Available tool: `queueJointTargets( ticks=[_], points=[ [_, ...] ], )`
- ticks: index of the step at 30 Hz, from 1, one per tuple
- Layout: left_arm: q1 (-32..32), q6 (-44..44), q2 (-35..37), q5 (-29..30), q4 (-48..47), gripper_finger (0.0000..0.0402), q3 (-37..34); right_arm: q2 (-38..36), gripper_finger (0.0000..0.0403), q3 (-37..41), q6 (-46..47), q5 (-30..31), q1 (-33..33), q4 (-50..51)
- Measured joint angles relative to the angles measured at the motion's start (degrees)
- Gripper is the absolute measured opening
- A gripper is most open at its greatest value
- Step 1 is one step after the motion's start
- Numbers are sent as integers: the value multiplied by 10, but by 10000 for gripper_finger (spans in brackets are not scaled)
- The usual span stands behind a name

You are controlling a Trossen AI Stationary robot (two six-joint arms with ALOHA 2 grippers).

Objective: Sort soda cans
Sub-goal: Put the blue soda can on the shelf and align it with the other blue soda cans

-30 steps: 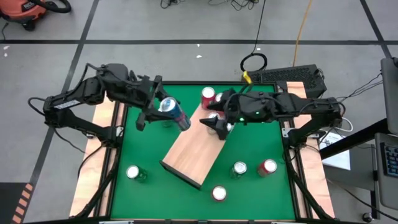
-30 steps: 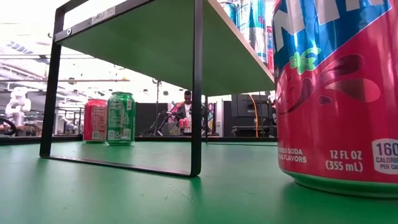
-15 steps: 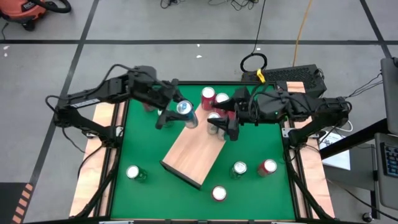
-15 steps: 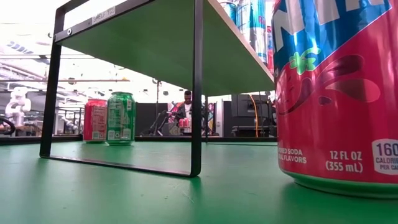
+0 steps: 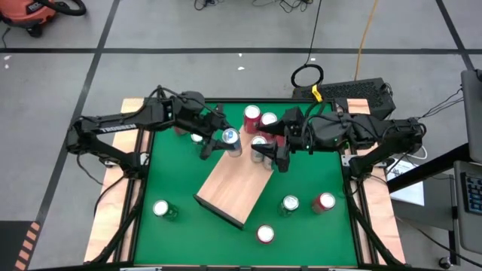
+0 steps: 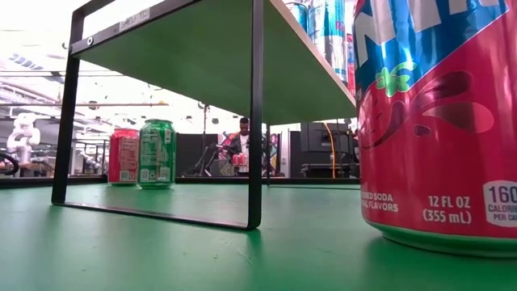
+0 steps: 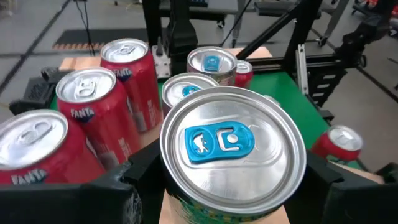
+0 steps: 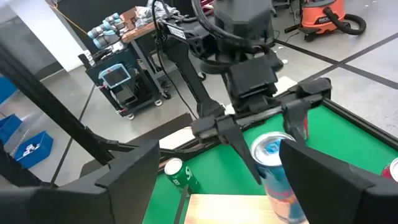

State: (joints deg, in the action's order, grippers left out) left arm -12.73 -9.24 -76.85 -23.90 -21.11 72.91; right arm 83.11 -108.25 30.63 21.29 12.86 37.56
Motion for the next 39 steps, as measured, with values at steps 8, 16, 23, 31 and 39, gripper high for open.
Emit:
queueJointTargets(
  ticks=[8,16,23,31,39],
  points=[
    [-4,-38,-15,2,42,239,-28,0,322,0,-2,14,0,0],
    [-18,-47,-46,-8,40,239,-28,0,322,0,-2,14,0,1],
    [-18,-48,-65,-10,42,239,-28,0,322,0,-1,14,-3,4],
    [-18,-48,-65,-1,43,239,-28,0,322,0,-2,16,-5,5],
    [-18,-46,-78,-15,60,239,-27,1,322,0,-2,16,-5,5]
  ],
)
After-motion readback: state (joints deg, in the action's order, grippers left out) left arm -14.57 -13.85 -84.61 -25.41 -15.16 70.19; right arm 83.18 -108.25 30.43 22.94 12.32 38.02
